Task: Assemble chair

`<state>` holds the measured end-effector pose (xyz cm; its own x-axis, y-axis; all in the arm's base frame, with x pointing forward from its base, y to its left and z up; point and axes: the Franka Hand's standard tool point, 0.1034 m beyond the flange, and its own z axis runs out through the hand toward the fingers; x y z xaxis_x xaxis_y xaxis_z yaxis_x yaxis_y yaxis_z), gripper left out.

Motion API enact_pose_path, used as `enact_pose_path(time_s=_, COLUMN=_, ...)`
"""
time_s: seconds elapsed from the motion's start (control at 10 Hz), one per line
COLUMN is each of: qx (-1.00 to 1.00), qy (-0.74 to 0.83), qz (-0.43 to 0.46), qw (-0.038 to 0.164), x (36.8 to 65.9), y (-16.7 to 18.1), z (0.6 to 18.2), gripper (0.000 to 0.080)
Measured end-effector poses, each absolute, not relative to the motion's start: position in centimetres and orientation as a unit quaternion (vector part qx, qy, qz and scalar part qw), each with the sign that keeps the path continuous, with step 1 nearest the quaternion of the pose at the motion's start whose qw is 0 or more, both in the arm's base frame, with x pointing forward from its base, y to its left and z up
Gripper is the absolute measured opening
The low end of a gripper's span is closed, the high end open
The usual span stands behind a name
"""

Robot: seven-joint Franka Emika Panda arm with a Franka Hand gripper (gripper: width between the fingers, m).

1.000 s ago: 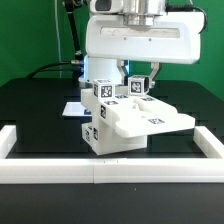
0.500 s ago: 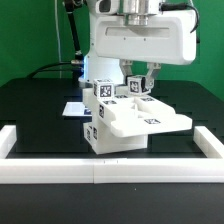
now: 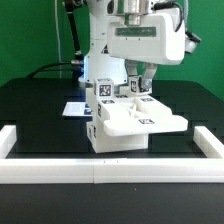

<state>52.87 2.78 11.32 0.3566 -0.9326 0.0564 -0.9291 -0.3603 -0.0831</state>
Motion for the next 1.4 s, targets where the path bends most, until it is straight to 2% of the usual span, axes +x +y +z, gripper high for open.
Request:
enact_pose_path(time_s=0.6, qx=-0.726, qy=0.686, qz=-0.041, qw=0.029, x=52.85, y=2.97, z=11.26, gripper=0.0287)
enact_pose_path(time_s=0.7, qx=-0.729, qy=0.683, qz=-0.041, qw=0.028, x=52.84, y=2.97, z=11.23, gripper=0.0489)
enact_pose_path(time_s=0.8, qx=-0.760, qy=0.648, qz=-0.043, qw=0.027, x=52.89, y=3.07, z=11.30, gripper=0.0597)
enact_pose_path(time_s=0.9, qx=-0.774, qy=0.631, qz=-0.043, qw=0.026, x=52.90, y=3.38, z=11.31, gripper=0.0633)
enact_pose_path(time_s=1.4, qx=-0.913, qy=0.405, qz=-0.049, qw=0.011, x=52.90, y=3.36, z=11.34, gripper=0.0649)
